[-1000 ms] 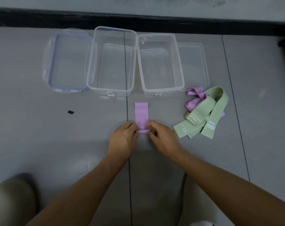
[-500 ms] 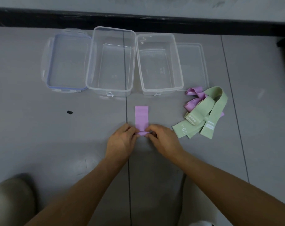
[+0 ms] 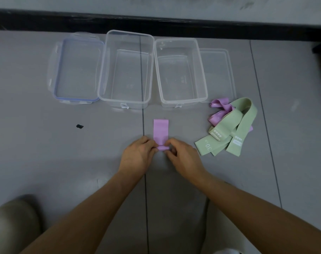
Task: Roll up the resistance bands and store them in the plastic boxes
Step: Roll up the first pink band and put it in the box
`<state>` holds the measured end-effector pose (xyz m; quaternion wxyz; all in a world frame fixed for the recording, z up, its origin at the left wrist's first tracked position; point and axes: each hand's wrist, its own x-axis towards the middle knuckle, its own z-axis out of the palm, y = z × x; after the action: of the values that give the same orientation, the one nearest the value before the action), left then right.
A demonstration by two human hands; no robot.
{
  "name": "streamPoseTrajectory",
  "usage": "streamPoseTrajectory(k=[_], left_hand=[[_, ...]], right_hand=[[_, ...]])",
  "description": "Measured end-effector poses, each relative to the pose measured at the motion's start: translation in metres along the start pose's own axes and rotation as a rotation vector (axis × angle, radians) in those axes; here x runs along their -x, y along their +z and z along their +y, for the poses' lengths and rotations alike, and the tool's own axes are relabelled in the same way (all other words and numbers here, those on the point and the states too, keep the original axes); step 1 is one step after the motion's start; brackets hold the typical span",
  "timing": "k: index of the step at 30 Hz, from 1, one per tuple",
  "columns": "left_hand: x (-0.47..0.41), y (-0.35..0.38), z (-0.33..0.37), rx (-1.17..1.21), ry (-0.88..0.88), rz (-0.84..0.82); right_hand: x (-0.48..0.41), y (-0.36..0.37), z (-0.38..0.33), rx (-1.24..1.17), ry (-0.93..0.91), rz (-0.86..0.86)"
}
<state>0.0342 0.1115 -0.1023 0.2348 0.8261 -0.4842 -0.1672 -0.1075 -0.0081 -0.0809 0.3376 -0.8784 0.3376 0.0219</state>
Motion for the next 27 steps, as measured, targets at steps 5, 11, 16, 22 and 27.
streamPoseTrajectory(k=[5,11,16,22,27], left_hand=[[-0.003,-0.002,0.001,0.023,-0.016,-0.012],[0.0,0.001,0.0,-0.031,-0.019,0.009],[-0.005,-0.001,-0.001,-0.041,-0.015,0.018],[-0.008,-0.005,-0.002,0.023,0.01,-0.014],[-0.006,-0.003,-0.001,0.063,-0.008,-0.011]], right_hand=[[-0.003,0.001,0.004,0.027,-0.02,0.006],[-0.008,0.0,0.004,0.017,0.012,0.029],[-0.012,-0.001,0.001,-0.006,0.064,0.035],[-0.008,0.002,-0.001,-0.054,0.06,0.074],[-0.006,0.006,0.001,-0.068,0.051,0.054]])
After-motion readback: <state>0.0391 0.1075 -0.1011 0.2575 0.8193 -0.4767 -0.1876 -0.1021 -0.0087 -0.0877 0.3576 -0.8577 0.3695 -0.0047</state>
